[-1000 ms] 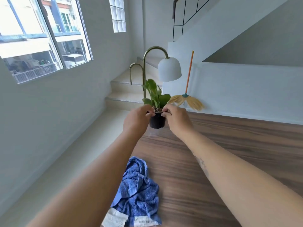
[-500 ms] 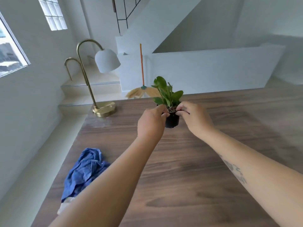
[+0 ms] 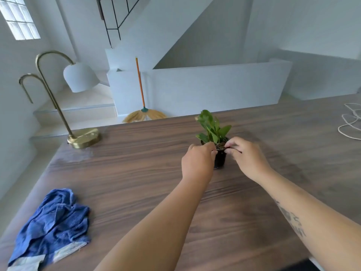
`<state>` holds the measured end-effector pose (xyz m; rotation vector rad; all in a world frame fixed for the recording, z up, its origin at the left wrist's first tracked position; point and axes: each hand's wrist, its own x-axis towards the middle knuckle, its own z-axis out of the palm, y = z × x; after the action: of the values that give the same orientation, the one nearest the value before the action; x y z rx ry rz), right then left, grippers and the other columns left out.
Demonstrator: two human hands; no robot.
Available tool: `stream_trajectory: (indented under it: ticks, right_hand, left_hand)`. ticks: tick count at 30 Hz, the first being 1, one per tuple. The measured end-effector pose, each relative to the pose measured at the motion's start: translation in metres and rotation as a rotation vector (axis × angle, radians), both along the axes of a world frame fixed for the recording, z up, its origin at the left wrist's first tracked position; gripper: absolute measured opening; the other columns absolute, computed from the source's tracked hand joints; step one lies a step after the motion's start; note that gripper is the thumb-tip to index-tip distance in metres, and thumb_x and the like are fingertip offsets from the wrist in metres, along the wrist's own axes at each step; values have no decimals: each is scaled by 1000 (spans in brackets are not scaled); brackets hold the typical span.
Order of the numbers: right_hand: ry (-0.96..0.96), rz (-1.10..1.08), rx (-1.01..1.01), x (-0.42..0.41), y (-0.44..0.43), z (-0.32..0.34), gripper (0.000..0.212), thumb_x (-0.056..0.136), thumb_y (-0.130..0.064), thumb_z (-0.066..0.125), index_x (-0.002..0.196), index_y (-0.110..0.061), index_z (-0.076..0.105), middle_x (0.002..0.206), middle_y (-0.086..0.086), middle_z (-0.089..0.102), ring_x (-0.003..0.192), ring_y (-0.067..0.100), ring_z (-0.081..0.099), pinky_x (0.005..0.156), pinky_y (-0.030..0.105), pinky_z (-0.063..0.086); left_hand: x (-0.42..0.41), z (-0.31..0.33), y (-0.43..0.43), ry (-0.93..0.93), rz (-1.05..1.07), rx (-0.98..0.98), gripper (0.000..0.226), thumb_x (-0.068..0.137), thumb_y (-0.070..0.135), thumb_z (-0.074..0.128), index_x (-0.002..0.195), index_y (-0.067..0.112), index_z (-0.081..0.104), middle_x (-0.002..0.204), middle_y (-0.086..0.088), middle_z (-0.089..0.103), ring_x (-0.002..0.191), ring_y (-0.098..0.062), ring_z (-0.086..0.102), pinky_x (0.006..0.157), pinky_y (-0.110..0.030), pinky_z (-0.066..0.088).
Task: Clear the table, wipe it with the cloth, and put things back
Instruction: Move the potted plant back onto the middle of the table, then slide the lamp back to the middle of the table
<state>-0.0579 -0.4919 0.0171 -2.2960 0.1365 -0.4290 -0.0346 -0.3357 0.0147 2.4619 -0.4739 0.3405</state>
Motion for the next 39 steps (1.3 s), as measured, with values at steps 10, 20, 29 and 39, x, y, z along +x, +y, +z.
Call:
stream_trajectory:
  ticks: [10, 20, 29, 39]
  right_hand:
    - [-392, -108, -295, -28, 24, -11, 5, 87, -15, 67, 91, -13, 64, 84, -1, 60, 73, 18, 59, 54, 18, 42]
    - [-177, 330, -110, 74, 205, -43, 18, 92, -23, 59, 106, -18, 69, 97, -6, 63, 90, 16, 61, 78, 31, 49]
    - [186, 516, -397, 162, 325, -48, 56, 97, -41, 43, 150, -31, 27, 159, 0, 20, 146, 28, 12, 118, 41, 16]
    - [239, 630, -624, 241, 387, -32, 59, 100, -23, 34, 153, -29, 8, 162, -9, -4, 147, 29, -8, 113, 51, 19]
  left_hand:
    - [14, -17, 77, -6, -9, -10, 8, 91, 32, 53, 93, 28, 59, 92, 3, 61, 84, -19, 55, 66, -37, 52]
    - [58, -22, 250, 103, 354, -21, 14, 90, 41, 54, 97, 29, 56, 106, 7, 60, 94, -14, 54, 73, -35, 50]
    - [114, -38, 356, 197, 488, 184, 56, 89, 40, 55, 141, 27, 39, 152, 4, 34, 134, -24, 33, 103, -41, 39]
    - [184, -43, 387, 181, 415, 376, 59, 94, 42, 46, 148, 27, 28, 159, 7, 17, 145, -20, 16, 115, -42, 24]
